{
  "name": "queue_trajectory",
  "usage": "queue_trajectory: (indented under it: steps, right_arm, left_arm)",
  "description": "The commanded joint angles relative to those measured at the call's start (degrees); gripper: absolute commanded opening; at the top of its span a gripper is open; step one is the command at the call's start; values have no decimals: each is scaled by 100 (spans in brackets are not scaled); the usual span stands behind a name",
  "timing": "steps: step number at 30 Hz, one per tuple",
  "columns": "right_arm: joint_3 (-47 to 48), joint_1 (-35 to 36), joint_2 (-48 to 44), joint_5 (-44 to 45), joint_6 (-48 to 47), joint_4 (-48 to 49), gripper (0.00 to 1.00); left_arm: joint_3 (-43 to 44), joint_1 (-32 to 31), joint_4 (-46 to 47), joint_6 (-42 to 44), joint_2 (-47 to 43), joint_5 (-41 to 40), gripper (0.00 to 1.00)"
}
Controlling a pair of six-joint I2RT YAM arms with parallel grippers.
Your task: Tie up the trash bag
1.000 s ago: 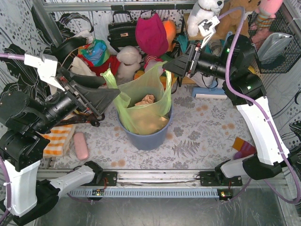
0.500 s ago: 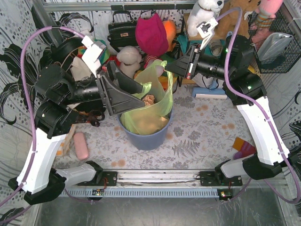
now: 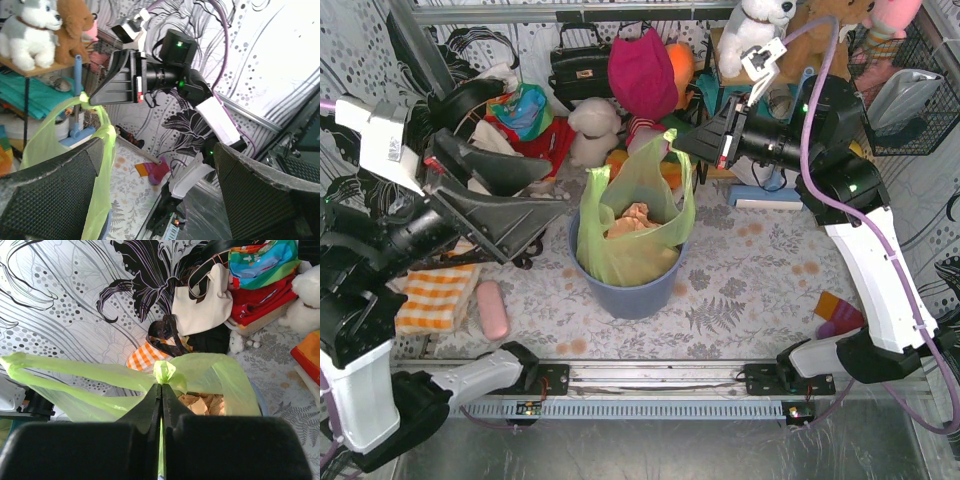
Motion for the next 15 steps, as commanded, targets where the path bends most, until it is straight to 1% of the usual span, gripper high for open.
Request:
queue_trajectory:
  steps: [1, 3, 5, 7, 9, 10, 11, 13, 15]
  right_arm:
    - [-2, 24, -170, 45, -76, 202, 0]
    - [-23, 27, -194, 59, -84, 197, 0]
    - [-73, 23, -244, 130, -87, 229, 0]
    - [-167, 27, -322, 242, -96, 296, 0]
    - [-249, 22, -356, 310, -89, 366, 0]
    - [-268, 22, -359, 308, -81, 399, 0]
    - [-278, 25, -347, 286, -66, 425, 0]
    - [-283, 23, -327, 247, -32, 483, 0]
    - [-287, 26, -324, 243, -16, 516, 0]
  left_arm:
    - [-382, -14, -44, 149, -134, -905, 100]
    - [-494, -12, -42, 68, -158, -865, 100]
    - [-891, -9, 457, -194, -295, -318, 100]
    - [-1345, -13, 1362, -728, -401, 528, 100]
    - [-1859, -14, 2576, -1597, -356, 1622, 100]
    - [-2108, -12, 3159, -2126, -297, 2054, 100]
    - [-2314, -13, 3619, -2507, -249, 2278, 99]
    - [-2518, -12, 3910, -2863, -225, 2465, 99]
    - [-2494, -11, 3766, -2913, -169, 2587, 99]
